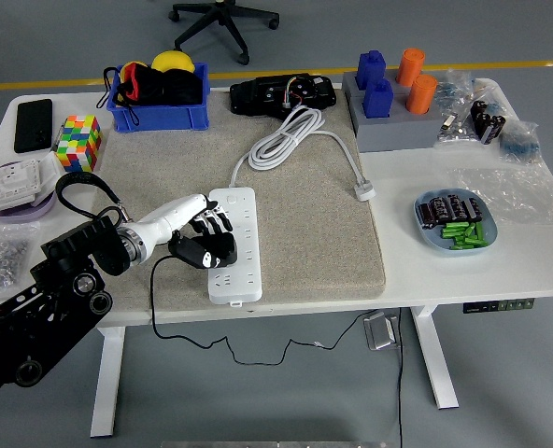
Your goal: Pull the plug out,throw it away,press the button
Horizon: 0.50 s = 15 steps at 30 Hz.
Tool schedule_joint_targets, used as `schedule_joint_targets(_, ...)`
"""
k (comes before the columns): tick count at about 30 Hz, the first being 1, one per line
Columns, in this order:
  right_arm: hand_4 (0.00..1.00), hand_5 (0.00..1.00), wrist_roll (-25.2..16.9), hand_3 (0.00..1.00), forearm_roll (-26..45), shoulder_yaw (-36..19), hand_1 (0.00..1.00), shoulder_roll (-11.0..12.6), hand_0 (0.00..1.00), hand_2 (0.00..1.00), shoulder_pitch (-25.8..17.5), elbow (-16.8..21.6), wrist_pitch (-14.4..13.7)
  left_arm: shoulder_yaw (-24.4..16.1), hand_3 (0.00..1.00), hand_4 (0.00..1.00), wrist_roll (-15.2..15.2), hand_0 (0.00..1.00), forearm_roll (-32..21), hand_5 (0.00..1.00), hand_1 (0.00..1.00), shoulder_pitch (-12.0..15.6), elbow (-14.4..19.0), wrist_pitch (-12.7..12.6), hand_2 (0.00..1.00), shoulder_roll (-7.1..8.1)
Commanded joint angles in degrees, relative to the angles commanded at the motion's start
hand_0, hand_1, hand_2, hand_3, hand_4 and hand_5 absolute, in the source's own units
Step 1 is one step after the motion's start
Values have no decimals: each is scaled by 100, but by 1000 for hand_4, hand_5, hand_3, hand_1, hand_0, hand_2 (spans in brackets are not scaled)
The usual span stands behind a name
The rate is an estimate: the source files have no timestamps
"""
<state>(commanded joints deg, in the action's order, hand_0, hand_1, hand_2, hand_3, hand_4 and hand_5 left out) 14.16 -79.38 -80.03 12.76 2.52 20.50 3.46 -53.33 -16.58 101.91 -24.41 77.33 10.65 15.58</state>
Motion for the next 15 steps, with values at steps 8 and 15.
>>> schedule_joint_targets(8,774,631,1,724,-5,-6,701,6,748,710,-3,-6,-2,25,536,731,185,440,9,2,362,-10,-13,-259,370,-6)
schedule_joint_targets(15,774,631,0,724,-5,-14,701,8,750,710,3,-4,-2,-114,519,736,228,432,21,2,348,-11,51,-273,341,28)
